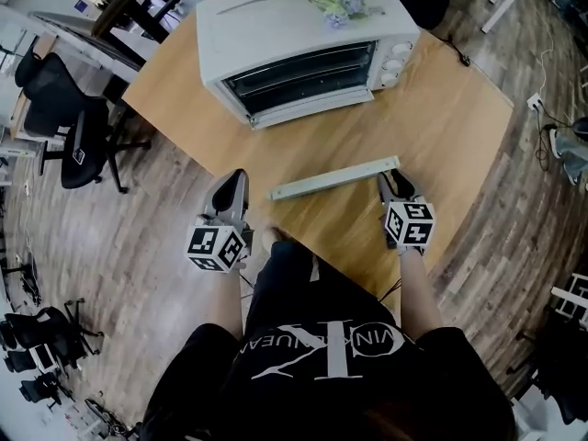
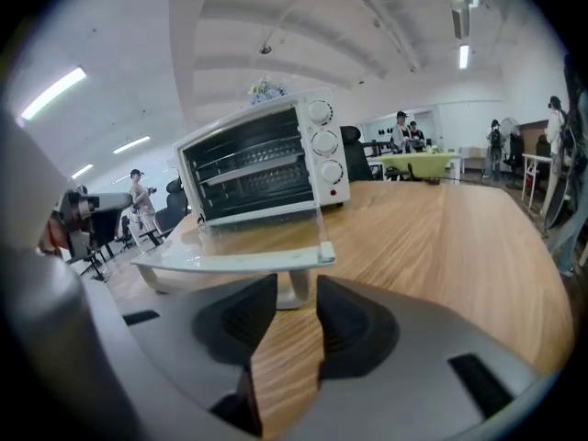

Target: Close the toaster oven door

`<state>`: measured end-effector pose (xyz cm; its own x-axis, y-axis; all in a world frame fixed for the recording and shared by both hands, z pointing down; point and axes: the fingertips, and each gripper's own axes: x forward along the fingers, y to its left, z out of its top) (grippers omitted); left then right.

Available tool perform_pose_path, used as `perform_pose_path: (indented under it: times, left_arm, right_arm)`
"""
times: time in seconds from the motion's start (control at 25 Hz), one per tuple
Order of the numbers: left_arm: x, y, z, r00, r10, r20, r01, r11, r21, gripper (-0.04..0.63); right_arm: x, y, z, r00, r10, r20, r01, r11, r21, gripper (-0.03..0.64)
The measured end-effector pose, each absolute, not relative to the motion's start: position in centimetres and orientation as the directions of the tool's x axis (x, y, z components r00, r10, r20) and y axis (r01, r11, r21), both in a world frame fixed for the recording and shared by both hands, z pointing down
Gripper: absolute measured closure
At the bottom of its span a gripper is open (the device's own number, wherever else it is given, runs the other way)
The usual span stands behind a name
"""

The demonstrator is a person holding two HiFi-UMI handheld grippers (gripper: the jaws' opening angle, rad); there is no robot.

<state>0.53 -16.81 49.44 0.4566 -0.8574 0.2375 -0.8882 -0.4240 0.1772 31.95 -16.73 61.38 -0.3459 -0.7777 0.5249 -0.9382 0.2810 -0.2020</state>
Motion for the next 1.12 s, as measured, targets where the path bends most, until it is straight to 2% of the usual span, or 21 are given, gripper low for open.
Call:
perform_pose_path:
  times: [0.32, 0.68, 1.12]
  left_arm:
    - [-0.9, -15.2, 50.2, 0.408, -0.871, 0.274, -0.911, -0.372, 0.175, 0.584]
    - [-4.5, -15.7, 49.5, 0.363, -0.894, 0.264, -0.93, -0.327, 0.17, 0.584]
    - [-4.0, -18.4, 48.5, 0.433, -0.872, 0.23, -0.899, -0.4, 0.177, 0.584]
  right_arm:
    - [31.4, -17.8, 62.0, -0.358, -0.748, 0.559, -0.93, 0.338, -0.143, 0.518]
    - [31.4, -18.0, 61.1, -0.307, -0.776, 0.551, -0.945, 0.319, -0.077, 0.52]
    - [31.5, -18.8, 55.9, -0.282, -0.823, 0.494, -0.954, 0.296, -0.053, 0.523]
